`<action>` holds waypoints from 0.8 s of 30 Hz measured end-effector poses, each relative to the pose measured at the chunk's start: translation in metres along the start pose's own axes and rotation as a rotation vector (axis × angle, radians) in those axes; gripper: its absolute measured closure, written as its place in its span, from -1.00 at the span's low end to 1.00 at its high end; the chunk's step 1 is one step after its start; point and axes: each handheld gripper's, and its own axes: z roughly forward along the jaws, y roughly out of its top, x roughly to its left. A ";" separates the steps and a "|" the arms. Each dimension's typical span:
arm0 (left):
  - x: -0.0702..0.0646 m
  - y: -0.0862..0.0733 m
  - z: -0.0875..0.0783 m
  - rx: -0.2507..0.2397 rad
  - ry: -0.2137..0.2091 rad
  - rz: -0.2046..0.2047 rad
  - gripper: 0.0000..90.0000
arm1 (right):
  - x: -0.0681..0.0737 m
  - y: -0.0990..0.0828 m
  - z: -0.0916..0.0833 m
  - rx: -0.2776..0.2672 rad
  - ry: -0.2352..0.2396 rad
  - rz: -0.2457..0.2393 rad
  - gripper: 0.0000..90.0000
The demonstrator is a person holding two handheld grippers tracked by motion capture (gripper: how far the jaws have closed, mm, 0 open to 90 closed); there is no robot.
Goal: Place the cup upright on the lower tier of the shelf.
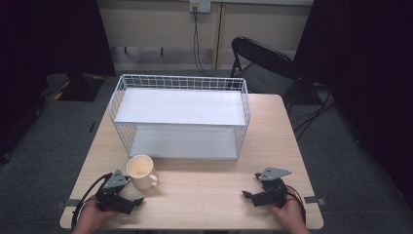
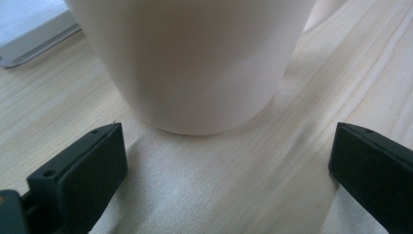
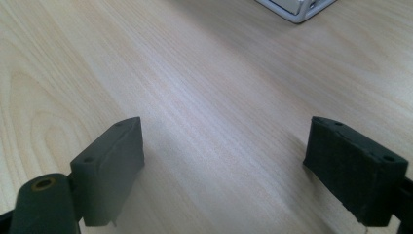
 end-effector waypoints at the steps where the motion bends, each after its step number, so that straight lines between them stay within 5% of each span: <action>1: 0.000 0.001 0.000 0.001 0.004 -0.006 -1.00 | 0.000 0.000 0.000 0.000 0.000 0.000 -0.70; 5: -0.001 0.005 -0.002 0.037 0.029 -0.017 -0.92 | 0.000 0.000 0.000 -0.001 -0.003 0.002 -0.70; 9: 0.001 0.006 -0.007 0.042 0.061 -0.052 -0.59 | 0.001 -0.001 -0.001 -0.002 -0.004 0.003 -0.70; 15: 0.003 0.007 -0.015 0.039 0.052 -0.032 -0.60 | 0.001 -0.001 -0.001 -0.001 -0.004 0.006 -0.70; 24: 0.003 0.017 -0.033 0.019 0.029 -0.063 -0.53 | 0.001 -0.001 -0.001 -0.001 -0.004 0.006 -0.70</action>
